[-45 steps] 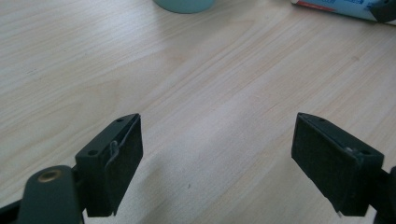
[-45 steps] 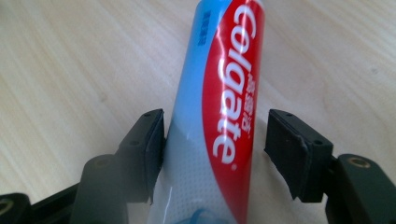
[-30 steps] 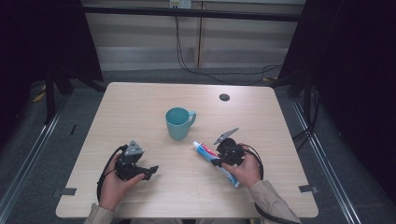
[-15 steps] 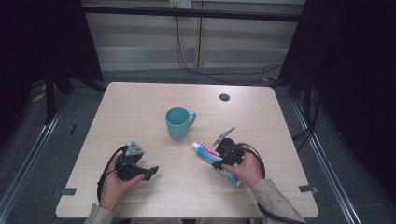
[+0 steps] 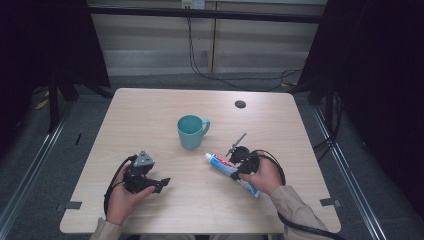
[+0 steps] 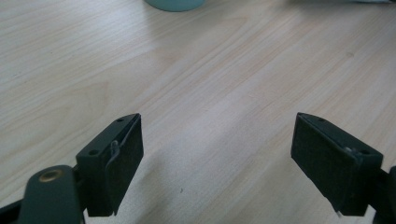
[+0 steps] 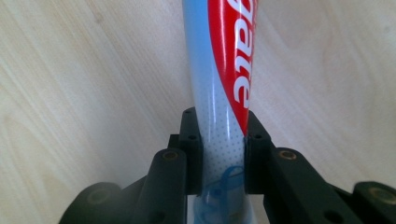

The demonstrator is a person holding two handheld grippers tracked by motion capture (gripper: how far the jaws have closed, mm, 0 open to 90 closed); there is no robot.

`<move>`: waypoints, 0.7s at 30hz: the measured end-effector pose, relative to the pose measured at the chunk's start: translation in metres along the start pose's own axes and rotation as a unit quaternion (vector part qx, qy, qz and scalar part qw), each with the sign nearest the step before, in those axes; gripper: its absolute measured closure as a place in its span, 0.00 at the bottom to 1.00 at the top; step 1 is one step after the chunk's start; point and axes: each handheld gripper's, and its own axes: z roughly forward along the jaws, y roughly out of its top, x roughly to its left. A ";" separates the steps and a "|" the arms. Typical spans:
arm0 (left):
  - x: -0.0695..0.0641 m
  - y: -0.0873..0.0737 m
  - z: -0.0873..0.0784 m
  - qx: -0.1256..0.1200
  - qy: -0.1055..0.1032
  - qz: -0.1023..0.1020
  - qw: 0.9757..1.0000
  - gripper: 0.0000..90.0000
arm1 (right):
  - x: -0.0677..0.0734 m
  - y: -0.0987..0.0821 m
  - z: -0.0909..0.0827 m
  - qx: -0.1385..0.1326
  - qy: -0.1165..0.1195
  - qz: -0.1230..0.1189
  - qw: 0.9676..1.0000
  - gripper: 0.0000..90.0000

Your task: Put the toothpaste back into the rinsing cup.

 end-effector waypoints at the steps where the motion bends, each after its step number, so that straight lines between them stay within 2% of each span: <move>1: -0.001 0.001 0.000 0.001 -0.002 -0.002 1.000 0.19 | 0.001 0.000 0.000 -0.001 -0.004 -0.002 1.000 0.84; 4: -0.003 0.003 -0.001 -0.001 -0.005 0.001 1.000 0.19 | 0.004 0.001 -0.002 -0.003 0.008 -0.016 1.000 0.84; 5: -0.005 0.005 -0.001 0.005 -0.007 0.011 1.000 0.18 | 0.004 0.004 -0.005 0.000 0.010 -0.020 1.000 0.84; 6: -0.005 0.005 -0.001 0.005 -0.007 0.011 1.000 0.18 | 0.004 0.004 -0.005 0.000 0.010 -0.020 1.000 0.84; 8: -0.008 0.009 0.000 0.014 -0.008 0.025 1.000 0.18 | 0.004 0.007 -0.009 0.003 0.008 -0.036 0.999 0.84; 9: -0.010 0.013 0.001 0.020 -0.014 0.033 0.999 0.17 | 0.005 0.009 -0.014 -0.004 0.012 -0.039 0.999 0.84; 10: -0.010 0.013 0.001 0.020 -0.014 0.033 0.999 0.17 | 0.005 0.009 -0.014 -0.004 0.012 -0.039 0.999 0.84; 11: -0.013 0.018 0.001 0.028 -0.015 0.048 0.998 0.17 | 0.006 0.011 -0.019 -0.004 0.008 -0.051 0.999 0.84; 14: -0.016 0.025 0.002 0.031 -0.024 0.060 0.997 0.17 | 0.007 0.014 -0.024 -0.001 0.011 -0.047 0.999 0.84; 17: -0.022 0.036 0.002 0.031 -0.032 0.077 0.996 0.16 | 0.008 0.015 -0.028 0.001 0.014 -0.060 0.998 0.84; 20: -0.030 0.049 0.005 0.042 -0.035 0.112 0.992 0.16 | 0.011 0.018 -0.032 0.002 0.015 -0.068 0.998 0.84; 21: -0.035 0.056 0.007 0.049 -0.045 0.128 0.990 0.16 | 0.012 0.018 -0.033 0.002 0.016 -0.073 0.997 0.84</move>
